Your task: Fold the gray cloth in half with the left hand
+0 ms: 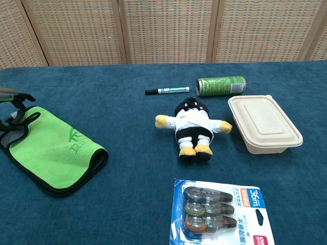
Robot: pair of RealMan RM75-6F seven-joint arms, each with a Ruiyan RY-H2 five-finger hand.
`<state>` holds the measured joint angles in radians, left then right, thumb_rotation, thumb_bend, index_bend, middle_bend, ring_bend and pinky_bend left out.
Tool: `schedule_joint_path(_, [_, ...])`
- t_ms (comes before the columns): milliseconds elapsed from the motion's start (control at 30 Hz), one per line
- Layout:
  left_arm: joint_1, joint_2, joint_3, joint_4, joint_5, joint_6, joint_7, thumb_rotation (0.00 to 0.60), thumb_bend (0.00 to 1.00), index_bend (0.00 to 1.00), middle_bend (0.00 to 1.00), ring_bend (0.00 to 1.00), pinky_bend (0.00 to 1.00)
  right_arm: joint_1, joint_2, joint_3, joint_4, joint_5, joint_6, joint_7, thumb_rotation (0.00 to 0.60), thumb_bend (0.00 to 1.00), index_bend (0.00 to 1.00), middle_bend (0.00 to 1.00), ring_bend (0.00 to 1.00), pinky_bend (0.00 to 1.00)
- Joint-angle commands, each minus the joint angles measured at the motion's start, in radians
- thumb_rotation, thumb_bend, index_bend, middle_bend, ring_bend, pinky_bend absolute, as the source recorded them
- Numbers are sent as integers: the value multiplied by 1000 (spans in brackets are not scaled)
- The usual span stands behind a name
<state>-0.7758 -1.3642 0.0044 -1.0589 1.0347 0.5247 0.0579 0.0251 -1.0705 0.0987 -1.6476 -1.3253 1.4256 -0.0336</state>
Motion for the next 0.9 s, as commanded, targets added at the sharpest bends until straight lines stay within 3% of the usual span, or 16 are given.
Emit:
schedule_joint_path(33, [6,-8,-5,16,12,-7,-13,600,532,210,0,0,0,-1,0,0,-1,-1,2,-1,600,0,0,0,0,0])
schedule_joint_path(100, [9,-12,-6,29,18,-13,-19,600,533,55,0,0,0,-2,1,0,-3,-1,4,-1,600,0,0,0,0,0])
schedule_joint_path(167, [10,-15,-6,39,20,-19,-18,600,533,3,0,0,0,-2,1,0,-4,-1,6,-3,600,0,0,0,0,0])
schedule_joint_path(400, [18,-10,-3,55,5,-41,-6,600,529,0,0,0,0,-4,2,-1,-8,-3,10,-7,600,0,0,0,0,0])
schedule_joint_path(633, [33,-2,-9,60,10,-43,-21,600,421,0,0,0,0,-5,3,-3,-12,-7,13,-9,600,0,0,0,0,0])
schedule_joint_path(900, [50,11,-14,63,32,-39,-45,600,400,0,0,0,0,-7,3,-5,-18,-13,18,-13,600,0,0,0,0,0])
